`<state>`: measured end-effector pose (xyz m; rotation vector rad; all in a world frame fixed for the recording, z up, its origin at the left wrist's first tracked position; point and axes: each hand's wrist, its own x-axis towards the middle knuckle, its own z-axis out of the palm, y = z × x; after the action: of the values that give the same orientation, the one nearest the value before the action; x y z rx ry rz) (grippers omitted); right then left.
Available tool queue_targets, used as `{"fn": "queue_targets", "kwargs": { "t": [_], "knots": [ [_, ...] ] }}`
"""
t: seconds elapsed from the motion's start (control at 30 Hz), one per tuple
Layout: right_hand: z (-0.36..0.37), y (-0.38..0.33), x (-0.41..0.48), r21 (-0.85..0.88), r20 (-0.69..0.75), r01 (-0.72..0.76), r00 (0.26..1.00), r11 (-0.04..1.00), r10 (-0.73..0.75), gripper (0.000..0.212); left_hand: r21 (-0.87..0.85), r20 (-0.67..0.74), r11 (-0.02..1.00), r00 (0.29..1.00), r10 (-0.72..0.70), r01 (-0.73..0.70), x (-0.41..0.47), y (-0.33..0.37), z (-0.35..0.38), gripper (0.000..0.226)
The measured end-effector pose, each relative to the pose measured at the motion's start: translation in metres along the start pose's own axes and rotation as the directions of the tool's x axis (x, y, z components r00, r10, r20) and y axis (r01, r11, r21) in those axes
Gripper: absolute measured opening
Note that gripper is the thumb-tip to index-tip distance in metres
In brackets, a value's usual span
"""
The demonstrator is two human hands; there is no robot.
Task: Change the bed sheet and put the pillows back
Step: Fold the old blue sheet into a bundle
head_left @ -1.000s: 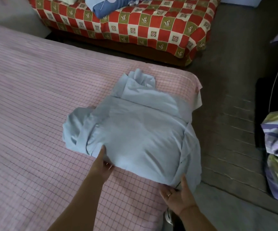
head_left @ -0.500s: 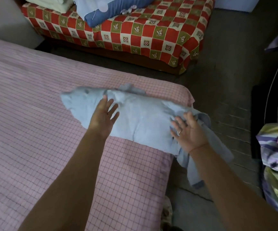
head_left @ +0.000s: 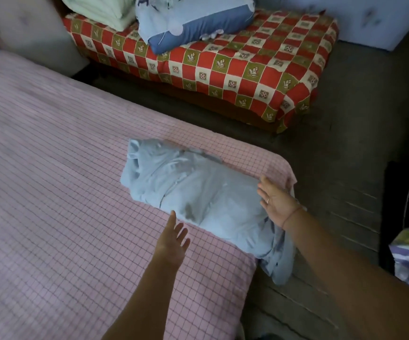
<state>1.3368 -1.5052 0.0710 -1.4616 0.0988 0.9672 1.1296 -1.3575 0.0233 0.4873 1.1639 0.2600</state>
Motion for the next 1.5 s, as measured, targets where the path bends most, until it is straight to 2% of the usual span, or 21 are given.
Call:
{"fn": "queue_targets", "kwargs": {
  "t": [0.07, 0.1, 0.17, 0.27, 0.33, 0.37, 0.43, 0.5, 0.6, 0.73, 0.83, 0.9, 0.97, 1.07, 1.2, 1.27, 1.37, 1.5],
  "knots": [
    [0.01, -0.017, 0.005, -0.24, 0.029, 0.029, 0.999, 0.97, -0.023, 0.04, -0.038, -0.034, 0.999, 0.999, -0.013, 0.011, 0.003, -0.007, -0.001, 0.068],
    [0.014, -0.025, 0.009, -0.395, 0.047, 0.026, 0.999, 0.918, -0.009, 0.034, -0.049, -0.052, 0.999, 0.998, -0.02, 0.017, 0.005, -0.009, 0.001, 0.069],
    [0.021, -0.038, 0.021, -0.636, 0.036, 0.03, 0.999, 0.771, -0.009, 0.039, -0.081, -0.074, 0.996, 0.997, -0.029, 0.023, 0.009, -0.011, 0.004, 0.073],
    [0.033, -0.053, 0.054, -0.772, 0.128, 0.143, 0.989, 0.619, -0.07, 0.056, -0.111, -0.087, 0.994, 0.996, -0.025, 0.015, 0.024, -0.003, 0.015, 0.085],
    [0.043, -0.06, 0.084, -0.746, 0.227, 0.168, 0.974, 0.645, 0.008, 0.055, -0.133, -0.106, 0.991, 0.994, -0.01, -0.004, 0.041, 0.002, 0.023, 0.1],
    [0.049, -0.062, 0.099, -0.729, 0.253, 0.143, 0.965, 0.67, 0.069, 0.062, -0.156, -0.125, 0.988, 0.992, 0.002, -0.021, 0.049, 0.004, 0.027, 0.103],
    [0.057, -0.061, 0.132, -0.756, 0.298, 0.116, 0.937, 0.644, 0.181, 0.093, -0.222, -0.185, 0.973, 0.982, 0.029, -0.071, 0.065, 0.006, 0.032, 0.095],
    [0.064, -0.058, 0.162, -0.776, 0.294, 0.069, 0.919, 0.628, 0.262, 0.11, -0.296, -0.245, 0.951, 0.969, 0.014, -0.089, 0.08, 0.007, 0.035, 0.09],
    [0.079, -0.053, 0.193, -0.757, 0.292, 0.001, 0.895, 0.654, 0.337, 0.113, -0.372, -0.264, 0.923, 0.965, -0.01, -0.093, 0.094, 0.004, 0.038, 0.092],
    [0.096, -0.044, 0.215, -0.794, 0.282, -0.019, 0.875, 0.608, 0.395, 0.118, -0.416, -0.194, 0.904, 0.981, 0.019, -0.1, 0.103, -0.003, 0.046, 0.069],
    [0.104, -0.037, 0.228, -0.772, 0.317, -0.042, 0.839, 0.634, 0.442, 0.111, -0.375, -0.159, 0.924, 0.987, 0.02, -0.079, 0.108, 0.0, 0.044, 0.082],
    [0.114, -0.041, 0.225, -0.768, 0.326, -0.071, 0.812, 0.636, 0.484, 0.114, -0.348, -0.121, 0.934, 0.992, 0.042, -0.082, 0.106, 0.006, 0.043, 0.08],
    [0.126, -0.052, 0.215, -0.75, 0.366, -0.072, 0.784, 0.658, 0.502, 0.103, -0.33, -0.081, 0.94, 0.995, 0.061, -0.085, 0.1, 0.012, 0.043, 0.075],
    [0.139, -0.072, 0.194, -0.695, 0.477, -0.02, 0.736, 0.719, 0.481, 0.056, -0.302, -0.035, 0.947, 0.994, 0.103, -0.109, 0.082, 0.026, 0.045, 0.078],
    [0.164, -0.111, 0.153, -0.63, 0.554, -0.057, 0.666, 0.774, 0.5, 0.028, -0.289, -0.016, 0.926, 0.968, 0.249, -0.243, 0.036, 0.065, 0.044, 0.065],
    [0.184, -0.137, 0.13, -0.593, 0.592, -0.046, 0.652, 0.804, 0.474, 0.024, -0.242, -0.002, 0.91, 0.938, 0.346, -0.336, 0.005, 0.096, 0.043, 0.064],
    [0.22, -0.185, 0.088, -0.505, 0.685, 0.039, 0.625, 0.862, 0.373, 0.017, -0.16, -0.061, 0.869, 0.884, 0.464, -0.467, -0.049, 0.154, 0.045, 0.065],
    [0.269, -0.25, 0.028, -0.31, 0.821, 0.178, 0.546, 0.934, 0.169, 0.026, -0.047, -0.142, 0.756, 0.753, 0.642, -0.653, -0.13, 0.233, 0.055, 0.049]
  ]
}}
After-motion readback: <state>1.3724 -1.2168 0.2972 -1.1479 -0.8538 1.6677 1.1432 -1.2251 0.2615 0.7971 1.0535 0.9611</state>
